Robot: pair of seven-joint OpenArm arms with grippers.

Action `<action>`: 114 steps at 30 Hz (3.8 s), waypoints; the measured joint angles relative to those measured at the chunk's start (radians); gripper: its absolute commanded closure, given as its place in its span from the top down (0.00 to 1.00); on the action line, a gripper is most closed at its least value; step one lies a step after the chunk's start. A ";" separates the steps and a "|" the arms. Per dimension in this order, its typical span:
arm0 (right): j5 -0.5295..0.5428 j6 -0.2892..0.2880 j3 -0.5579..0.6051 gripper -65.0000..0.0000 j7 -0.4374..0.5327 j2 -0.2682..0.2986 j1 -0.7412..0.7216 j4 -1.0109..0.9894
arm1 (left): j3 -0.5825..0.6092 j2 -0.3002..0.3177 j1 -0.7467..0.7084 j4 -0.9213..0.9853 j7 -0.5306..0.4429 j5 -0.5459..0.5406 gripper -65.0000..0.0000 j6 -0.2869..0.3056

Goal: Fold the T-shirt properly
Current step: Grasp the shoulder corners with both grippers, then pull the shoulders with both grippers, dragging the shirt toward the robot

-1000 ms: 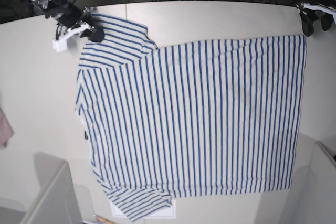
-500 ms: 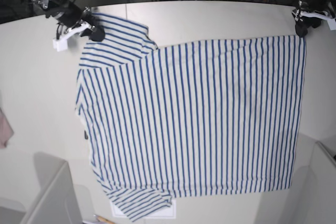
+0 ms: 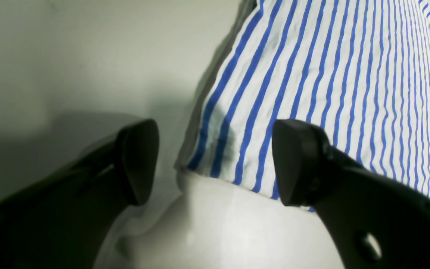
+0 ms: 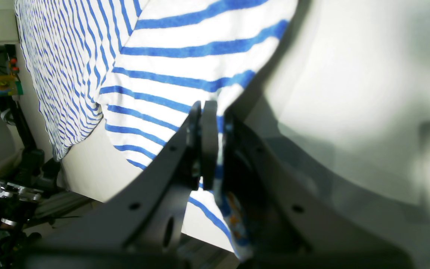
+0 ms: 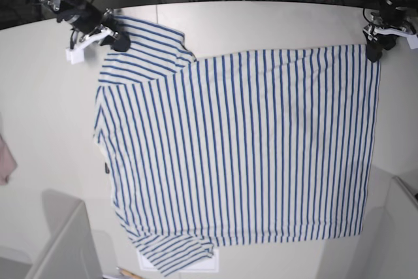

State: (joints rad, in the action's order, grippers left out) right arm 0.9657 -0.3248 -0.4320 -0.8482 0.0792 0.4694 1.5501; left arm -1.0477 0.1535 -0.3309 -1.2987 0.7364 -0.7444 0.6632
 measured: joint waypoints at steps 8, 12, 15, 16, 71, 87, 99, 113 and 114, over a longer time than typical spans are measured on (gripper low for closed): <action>0.000 0.000 0.000 0.00 0.000 0.000 0.000 0.000 | 0.037 -0.015 0.007 0.005 -0.004 -0.018 0.48 0.004; 0.000 0.000 0.000 0.00 0.000 0.000 0.000 0.000 | 0.037 -0.019 0.030 0.007 0.009 -0.017 0.49 0.004; 0.000 0.000 0.000 0.00 0.000 0.000 0.000 0.000 | 0.037 -0.020 0.034 0.007 0.009 -0.017 0.47 0.004; 0.000 0.000 0.000 0.00 0.000 0.000 0.000 0.000 | 0.037 -0.020 0.034 0.007 0.009 -0.017 0.47 0.004; -0.084 0.045 0.002 0.00 -0.290 -0.014 -0.028 0.422 | 0.126 0.017 -0.118 -0.407 0.084 0.056 0.00 -0.144; -0.084 0.045 0.000 0.00 -0.368 -0.013 -0.238 0.418 | 0.181 0.071 0.003 -0.402 0.084 0.051 0.00 -0.236; -0.081 0.134 0.000 0.00 -0.454 -0.016 -0.423 0.235 | 0.178 0.071 0.080 -0.360 0.084 0.054 0.00 -0.323; -0.088 0.134 0.002 0.00 -0.454 -0.005 -0.570 0.035 | 0.211 0.100 0.175 -0.274 0.116 0.185 0.00 -0.326; -0.090 0.134 0.002 0.00 -0.453 -0.005 -0.583 0.014 | 0.224 0.102 0.187 -0.274 0.129 0.207 0.00 -0.324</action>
State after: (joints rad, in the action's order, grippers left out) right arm 0.8757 -0.1905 -0.4305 -1.3014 0.0746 -0.1139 1.5646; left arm -0.8234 0.2554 -0.1444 -1.5723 0.8658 -0.5377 0.3389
